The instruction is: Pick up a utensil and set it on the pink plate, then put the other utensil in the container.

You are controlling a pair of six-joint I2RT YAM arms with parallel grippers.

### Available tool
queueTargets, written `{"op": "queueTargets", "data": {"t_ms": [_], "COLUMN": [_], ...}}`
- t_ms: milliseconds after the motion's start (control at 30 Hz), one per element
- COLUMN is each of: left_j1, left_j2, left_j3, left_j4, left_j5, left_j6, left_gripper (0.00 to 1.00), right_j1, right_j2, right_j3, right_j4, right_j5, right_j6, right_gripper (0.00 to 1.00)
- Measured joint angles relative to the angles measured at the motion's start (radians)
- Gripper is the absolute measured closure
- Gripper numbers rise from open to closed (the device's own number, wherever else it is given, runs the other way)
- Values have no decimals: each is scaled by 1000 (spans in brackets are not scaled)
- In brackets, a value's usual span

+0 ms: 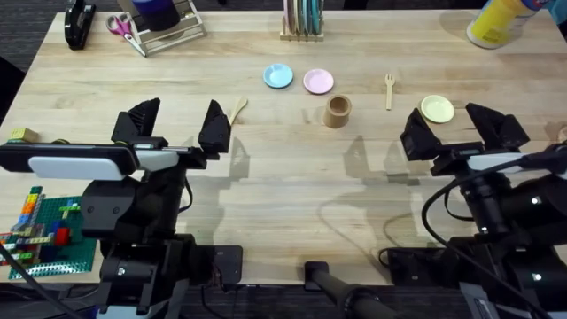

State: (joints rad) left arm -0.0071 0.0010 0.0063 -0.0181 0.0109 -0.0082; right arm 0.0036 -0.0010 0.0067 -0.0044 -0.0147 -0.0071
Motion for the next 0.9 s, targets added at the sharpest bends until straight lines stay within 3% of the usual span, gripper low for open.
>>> {"op": "queueTargets", "data": {"t_ms": [533,700,900], "left_j1": [0,0,0], "left_j2": [0,0,48], "left_j3": [2,73,308], "left_j4": [21,-125,-320], "left_j5": [12,35,46], "left_j6": [0,0,0], "left_gripper": [6,7,7], "right_j1": [0,0,0], "right_j2": [0,9,108], "right_j3": [0,49,251], "right_j4": [4,-52,-169], "right_j5": [-1,-2,0], "right_j6": [5,43,61], "right_gripper": [4,4,3]}}
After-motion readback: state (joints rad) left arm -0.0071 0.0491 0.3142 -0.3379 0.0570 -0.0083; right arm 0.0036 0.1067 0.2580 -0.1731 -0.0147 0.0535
